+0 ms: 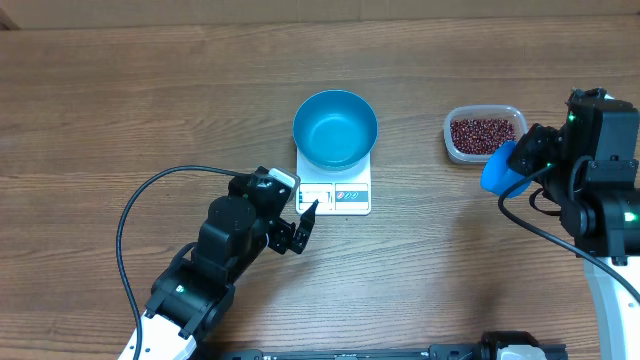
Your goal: Scoop item into bowl and weigh 150g on scale
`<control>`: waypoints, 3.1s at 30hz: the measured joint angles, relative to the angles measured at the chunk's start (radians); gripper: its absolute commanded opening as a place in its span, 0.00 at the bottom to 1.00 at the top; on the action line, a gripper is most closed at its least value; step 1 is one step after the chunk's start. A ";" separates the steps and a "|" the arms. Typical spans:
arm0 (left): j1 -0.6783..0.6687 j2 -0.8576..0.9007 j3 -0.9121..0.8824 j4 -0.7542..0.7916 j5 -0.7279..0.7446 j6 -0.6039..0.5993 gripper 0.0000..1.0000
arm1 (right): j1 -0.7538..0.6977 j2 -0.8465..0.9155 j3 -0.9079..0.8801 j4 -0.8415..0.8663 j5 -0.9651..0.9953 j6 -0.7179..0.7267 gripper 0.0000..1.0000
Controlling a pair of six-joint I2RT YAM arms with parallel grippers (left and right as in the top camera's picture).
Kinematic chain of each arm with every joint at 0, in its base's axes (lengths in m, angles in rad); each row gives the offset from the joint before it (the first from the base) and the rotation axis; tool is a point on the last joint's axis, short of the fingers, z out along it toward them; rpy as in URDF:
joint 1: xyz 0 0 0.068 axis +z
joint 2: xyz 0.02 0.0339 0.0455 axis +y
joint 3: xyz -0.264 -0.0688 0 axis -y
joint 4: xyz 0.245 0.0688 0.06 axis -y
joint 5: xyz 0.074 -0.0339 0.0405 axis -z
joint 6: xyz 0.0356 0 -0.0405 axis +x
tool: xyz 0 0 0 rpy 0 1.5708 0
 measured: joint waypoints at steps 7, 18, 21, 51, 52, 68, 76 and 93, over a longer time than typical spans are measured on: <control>0.000 0.000 0.000 -0.001 0.000 0.000 0.99 | 0.000 0.028 0.000 0.034 0.000 -0.061 0.04; 0.000 0.000 -0.002 -0.129 0.000 0.000 1.00 | 0.000 0.224 0.000 0.193 0.003 -0.249 0.04; 0.000 0.000 -0.002 -0.167 0.000 0.000 0.99 | 0.000 0.271 0.000 0.215 0.005 -0.283 0.04; 0.000 0.000 -0.003 -0.131 0.000 0.003 1.00 | 0.000 0.301 0.000 0.196 0.008 -0.306 0.04; 0.000 0.000 -0.003 -0.122 0.000 0.003 1.00 | 0.000 0.301 0.000 0.195 0.008 -0.306 0.04; 0.000 0.000 -0.003 0.099 -0.062 0.004 1.00 | 0.000 0.301 0.000 0.196 0.011 -0.306 0.04; 0.000 0.000 -0.003 0.035 -0.073 0.004 1.00 | 0.000 0.301 0.000 0.196 0.011 -0.306 0.04; 0.000 0.000 -0.003 0.015 -0.077 0.004 1.00 | 0.000 0.301 0.000 0.195 0.011 -0.306 0.04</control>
